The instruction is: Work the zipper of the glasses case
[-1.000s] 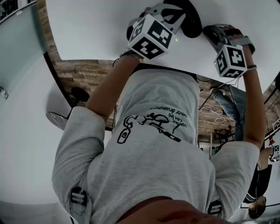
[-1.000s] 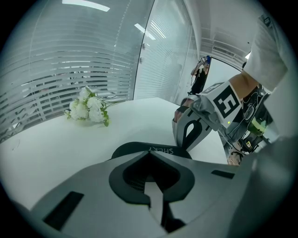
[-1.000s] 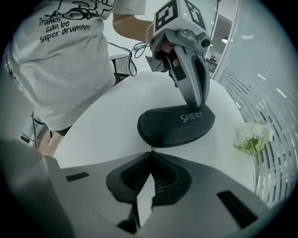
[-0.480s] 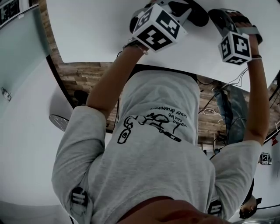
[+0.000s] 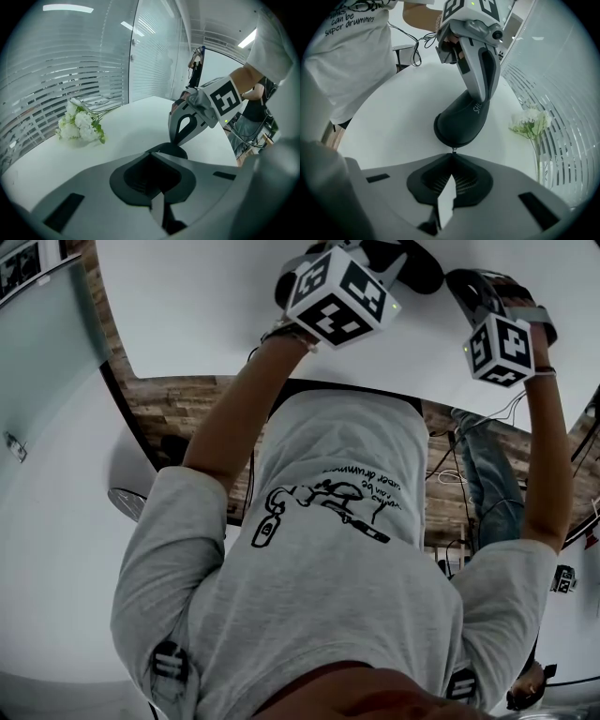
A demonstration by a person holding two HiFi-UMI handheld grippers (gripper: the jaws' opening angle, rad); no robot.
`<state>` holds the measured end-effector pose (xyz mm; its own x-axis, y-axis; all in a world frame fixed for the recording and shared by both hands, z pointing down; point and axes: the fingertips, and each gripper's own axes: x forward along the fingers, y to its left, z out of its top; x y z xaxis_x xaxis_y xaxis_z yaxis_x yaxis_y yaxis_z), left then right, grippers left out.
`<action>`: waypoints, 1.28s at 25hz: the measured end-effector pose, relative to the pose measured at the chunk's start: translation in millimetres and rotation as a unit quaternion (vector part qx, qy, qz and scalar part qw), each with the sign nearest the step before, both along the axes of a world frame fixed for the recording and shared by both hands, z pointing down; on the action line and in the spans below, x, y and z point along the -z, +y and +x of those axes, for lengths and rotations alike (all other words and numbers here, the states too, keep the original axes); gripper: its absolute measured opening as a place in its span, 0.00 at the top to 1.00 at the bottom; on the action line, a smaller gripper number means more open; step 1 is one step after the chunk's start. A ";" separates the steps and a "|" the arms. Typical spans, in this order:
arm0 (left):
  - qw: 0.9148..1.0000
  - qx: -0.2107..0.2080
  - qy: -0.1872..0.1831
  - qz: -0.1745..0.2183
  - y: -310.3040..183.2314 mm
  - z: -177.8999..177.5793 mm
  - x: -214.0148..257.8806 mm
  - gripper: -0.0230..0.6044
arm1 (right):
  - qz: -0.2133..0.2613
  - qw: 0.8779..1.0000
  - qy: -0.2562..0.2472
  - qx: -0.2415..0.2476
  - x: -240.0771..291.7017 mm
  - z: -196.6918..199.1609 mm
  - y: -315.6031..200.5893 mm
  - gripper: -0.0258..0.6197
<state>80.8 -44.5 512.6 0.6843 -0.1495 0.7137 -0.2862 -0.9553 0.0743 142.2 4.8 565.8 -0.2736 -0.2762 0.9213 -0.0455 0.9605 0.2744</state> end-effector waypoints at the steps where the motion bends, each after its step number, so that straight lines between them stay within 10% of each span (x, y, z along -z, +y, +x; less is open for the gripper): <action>1: 1.000 0.001 -0.001 0.000 -3.8 0.4 -1.5 0.93 | -0.006 1.000 -0.002 -0.006 -1.5 -0.2 -0.5 0.96; 18: 1.000 0.008 -0.001 0.005 -5.4 -0.8 -10.5 0.93 | -0.066 0.974 -0.087 -0.199 -10.2 -39.9 34.8 0.96; 32: 1.000 0.023 0.013 -0.008 -10.9 3.2 -12.6 0.93 | -0.079 0.878 -0.180 -0.436 -11.9 -52.8 28.6 0.94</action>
